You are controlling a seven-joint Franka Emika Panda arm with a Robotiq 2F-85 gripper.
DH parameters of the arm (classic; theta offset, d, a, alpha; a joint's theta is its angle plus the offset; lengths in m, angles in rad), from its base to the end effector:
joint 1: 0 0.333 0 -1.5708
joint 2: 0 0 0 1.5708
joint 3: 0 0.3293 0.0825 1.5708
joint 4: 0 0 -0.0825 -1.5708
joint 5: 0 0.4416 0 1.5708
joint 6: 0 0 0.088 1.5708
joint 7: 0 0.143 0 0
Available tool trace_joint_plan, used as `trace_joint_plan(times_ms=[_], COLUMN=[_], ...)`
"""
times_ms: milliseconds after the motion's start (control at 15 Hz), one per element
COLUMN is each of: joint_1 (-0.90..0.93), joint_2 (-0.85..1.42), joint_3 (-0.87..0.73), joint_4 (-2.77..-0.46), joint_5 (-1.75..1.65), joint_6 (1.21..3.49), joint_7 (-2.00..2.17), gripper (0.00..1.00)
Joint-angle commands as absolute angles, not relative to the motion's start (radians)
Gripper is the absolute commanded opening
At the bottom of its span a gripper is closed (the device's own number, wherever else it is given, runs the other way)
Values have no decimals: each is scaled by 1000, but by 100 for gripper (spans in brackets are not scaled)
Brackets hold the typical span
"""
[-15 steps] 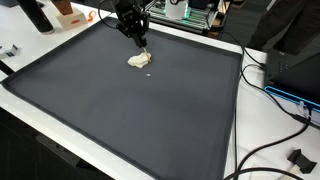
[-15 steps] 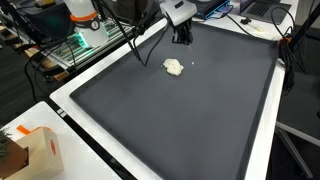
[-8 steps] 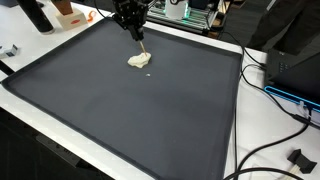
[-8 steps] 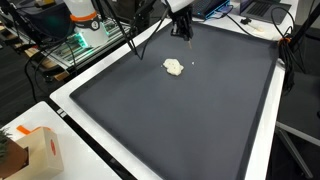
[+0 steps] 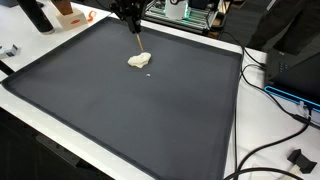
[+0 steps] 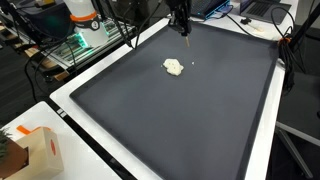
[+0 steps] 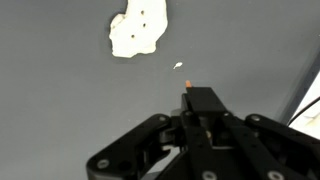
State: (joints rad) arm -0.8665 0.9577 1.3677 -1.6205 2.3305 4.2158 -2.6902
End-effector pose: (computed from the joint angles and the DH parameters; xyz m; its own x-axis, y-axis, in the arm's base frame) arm 0.5924 0.0404 0.3092 0.9746 0.0975 0.2018 0.1483 -0.9556 -0.2545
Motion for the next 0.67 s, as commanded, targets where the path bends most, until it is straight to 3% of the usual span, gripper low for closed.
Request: trace_joint_plan(times_ms=[0,600], joint_1=[-838,-730], joint_2=[840,643], joint_3=[1296,1121], joint_4=[-1661,-1710], joint_5=[2376,2449], joint_6=[4231,4227], joint_7=[-2655,-2612], gripper=[3,3])
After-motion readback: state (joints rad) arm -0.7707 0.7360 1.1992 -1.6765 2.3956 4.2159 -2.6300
